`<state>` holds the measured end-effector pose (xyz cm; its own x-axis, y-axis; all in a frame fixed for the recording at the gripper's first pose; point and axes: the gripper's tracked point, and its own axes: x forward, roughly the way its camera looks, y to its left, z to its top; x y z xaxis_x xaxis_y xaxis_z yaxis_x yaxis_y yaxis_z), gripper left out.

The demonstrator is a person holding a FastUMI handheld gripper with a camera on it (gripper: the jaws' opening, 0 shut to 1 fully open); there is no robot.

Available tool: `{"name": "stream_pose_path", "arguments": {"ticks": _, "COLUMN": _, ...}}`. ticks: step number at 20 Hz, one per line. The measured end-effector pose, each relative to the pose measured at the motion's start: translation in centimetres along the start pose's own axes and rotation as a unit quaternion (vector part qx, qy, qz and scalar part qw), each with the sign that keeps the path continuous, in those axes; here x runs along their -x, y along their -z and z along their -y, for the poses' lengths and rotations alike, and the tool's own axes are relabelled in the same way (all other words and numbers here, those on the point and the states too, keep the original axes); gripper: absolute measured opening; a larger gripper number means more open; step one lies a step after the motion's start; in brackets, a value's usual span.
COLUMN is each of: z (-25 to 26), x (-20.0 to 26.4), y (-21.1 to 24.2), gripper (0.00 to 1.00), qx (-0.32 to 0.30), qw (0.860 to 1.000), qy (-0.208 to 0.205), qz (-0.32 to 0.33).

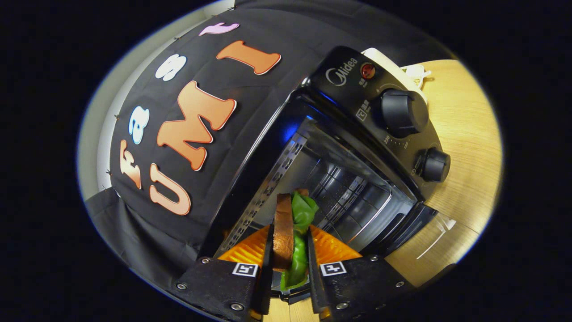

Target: Open the toaster oven, put the food inside, and close the toaster oven door.

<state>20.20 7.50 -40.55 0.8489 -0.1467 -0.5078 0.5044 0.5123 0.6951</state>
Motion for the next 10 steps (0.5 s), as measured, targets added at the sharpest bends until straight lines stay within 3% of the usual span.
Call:
{"name": "stream_pose_path", "arguments": {"ticks": 3, "z": 1.5, "x": 0.1, "y": 0.0, "gripper": 0.47, "qx": 0.044, "qw": 0.998, "qy": 0.048, "qz": 0.005}}
{"name": "stream_pose_path", "arguments": {"ticks": 4, "z": 1.5, "x": 0.3, "y": -0.3, "gripper": 0.54, "qx": 0.059, "qw": 0.997, "qy": 0.052, "qz": 0.008}}
{"name": "stream_pose_path", "arguments": {"ticks": 10, "z": 2.4, "x": 2.0, "y": -1.2, "gripper": 0.69, "qx": 0.153, "qw": 0.985, "qy": 0.074, "qz": -0.010}}
